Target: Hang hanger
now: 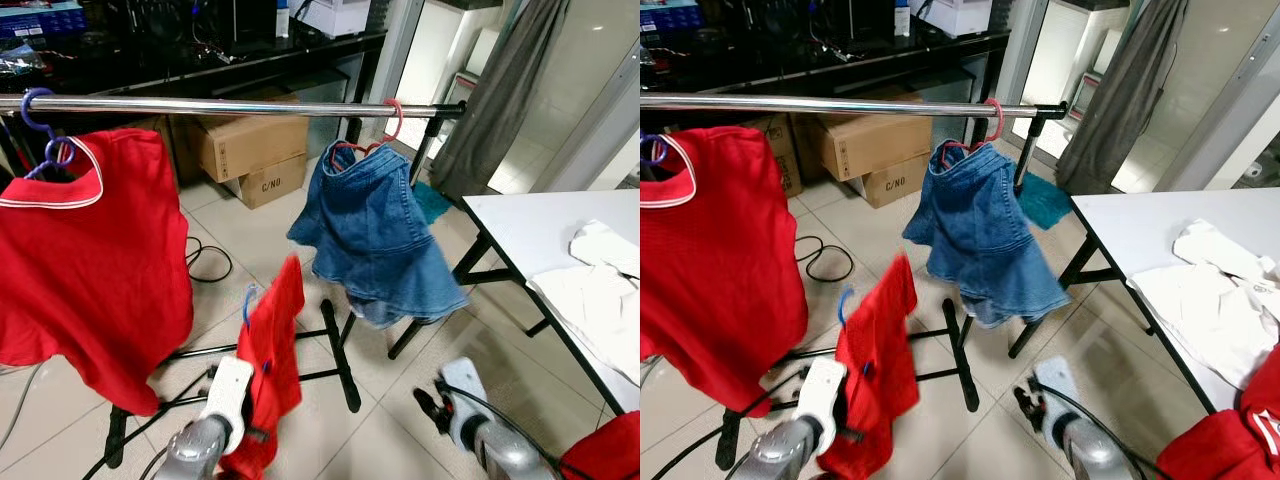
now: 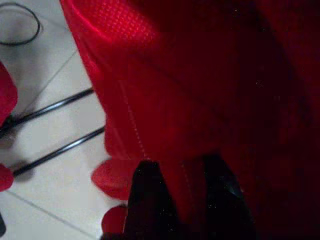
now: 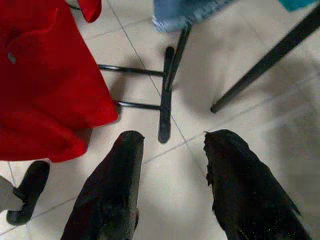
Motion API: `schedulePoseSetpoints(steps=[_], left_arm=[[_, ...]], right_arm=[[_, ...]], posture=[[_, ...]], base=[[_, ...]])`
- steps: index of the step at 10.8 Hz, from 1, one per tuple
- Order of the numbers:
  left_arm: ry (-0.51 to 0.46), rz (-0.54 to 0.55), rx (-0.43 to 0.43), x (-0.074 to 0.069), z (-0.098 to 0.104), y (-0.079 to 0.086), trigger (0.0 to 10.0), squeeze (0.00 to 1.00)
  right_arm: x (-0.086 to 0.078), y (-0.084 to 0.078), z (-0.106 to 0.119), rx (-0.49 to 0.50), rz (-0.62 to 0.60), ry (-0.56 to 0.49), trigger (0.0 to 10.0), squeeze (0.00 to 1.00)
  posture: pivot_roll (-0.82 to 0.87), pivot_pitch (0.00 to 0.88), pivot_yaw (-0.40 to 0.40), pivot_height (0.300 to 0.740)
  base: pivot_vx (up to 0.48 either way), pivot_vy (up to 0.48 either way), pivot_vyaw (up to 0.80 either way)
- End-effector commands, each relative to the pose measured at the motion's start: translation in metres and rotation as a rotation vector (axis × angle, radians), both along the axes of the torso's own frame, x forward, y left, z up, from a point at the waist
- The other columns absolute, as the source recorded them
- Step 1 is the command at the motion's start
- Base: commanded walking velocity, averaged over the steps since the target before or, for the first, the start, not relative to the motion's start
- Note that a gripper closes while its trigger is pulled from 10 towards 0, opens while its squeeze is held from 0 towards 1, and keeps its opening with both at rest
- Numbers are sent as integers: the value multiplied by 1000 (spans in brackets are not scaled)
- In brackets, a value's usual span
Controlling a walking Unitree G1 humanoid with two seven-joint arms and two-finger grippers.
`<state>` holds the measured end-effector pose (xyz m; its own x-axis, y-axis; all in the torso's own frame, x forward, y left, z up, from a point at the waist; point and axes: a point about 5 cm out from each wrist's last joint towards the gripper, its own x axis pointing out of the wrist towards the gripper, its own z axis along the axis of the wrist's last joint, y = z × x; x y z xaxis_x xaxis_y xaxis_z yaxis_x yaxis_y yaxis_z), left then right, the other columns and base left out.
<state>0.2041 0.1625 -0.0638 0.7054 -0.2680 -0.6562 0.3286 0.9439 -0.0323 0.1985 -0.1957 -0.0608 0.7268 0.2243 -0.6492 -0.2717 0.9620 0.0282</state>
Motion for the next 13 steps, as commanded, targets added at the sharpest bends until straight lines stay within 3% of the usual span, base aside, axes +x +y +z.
schedulePoseSetpoints(steps=[1,2,5,11,13], left_arm=[[-10,-37,6,7,3,-4,10000,0],[13,-56,43,6,1,-3,10000,0],[2,-77,59,16,4,-12,10000,0],[35,-68,78,7,-2,-6,10000,0],[31,-67,82,9,-1,-5,10000,0]], right_arm=[[0,-7,-1,-22,-48,5,10000,0],[-5,-14,-4,-69,-85,30,10000,0],[1,-15,-1,-49,-111,13,10000,0],[3,-14,-2,-15,-135,43,10000,0],[9,-22,3,-21,-179,8,10000,0]], posture=[[116,0,-98,740],[110,0,-95,740],[85,0,-88,740],[92,0,-83,740],[93,0,-82,740]], base=[[0,0,0],[0,0,0],[0,0,0],[0,0,0],[0,0,0]])
